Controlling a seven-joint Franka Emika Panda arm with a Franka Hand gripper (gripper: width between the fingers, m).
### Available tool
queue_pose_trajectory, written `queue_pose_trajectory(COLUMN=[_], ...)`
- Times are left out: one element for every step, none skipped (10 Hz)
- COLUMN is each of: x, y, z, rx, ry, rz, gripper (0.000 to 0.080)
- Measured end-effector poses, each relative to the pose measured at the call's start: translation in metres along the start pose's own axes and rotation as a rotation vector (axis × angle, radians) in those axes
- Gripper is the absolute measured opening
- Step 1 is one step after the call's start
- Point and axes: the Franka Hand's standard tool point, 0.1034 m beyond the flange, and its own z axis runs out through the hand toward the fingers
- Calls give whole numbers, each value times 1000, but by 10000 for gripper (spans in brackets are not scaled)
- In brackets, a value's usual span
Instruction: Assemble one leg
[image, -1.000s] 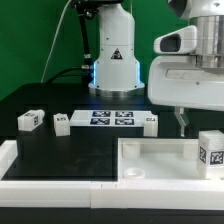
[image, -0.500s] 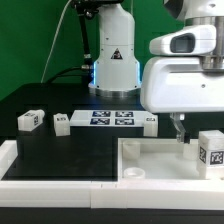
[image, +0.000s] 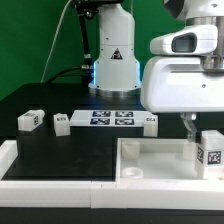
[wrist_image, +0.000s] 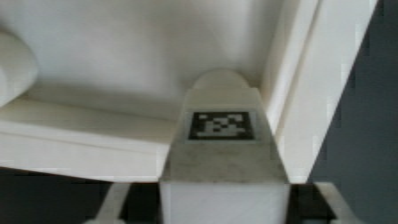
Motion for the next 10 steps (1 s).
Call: queue_pose_trajectory(x=[0,0,0,-1,-3,-5,-6,-9,-12,-12], y=[0,1,0,1,7,17,20,26,32,34], z=[0,0,0,0,0,-1,-1,-1,-2,-2], rx=[0,0,-1,-6,-20,-43,-54,-72,-90,-96], ry=[0,0,0,-2,-5,-1,2,-4,-12,-14], rz=[99,234,350,490,657,771,814,908,976,976], gripper=[291,291,291,291,292,292,298,304,304,308])
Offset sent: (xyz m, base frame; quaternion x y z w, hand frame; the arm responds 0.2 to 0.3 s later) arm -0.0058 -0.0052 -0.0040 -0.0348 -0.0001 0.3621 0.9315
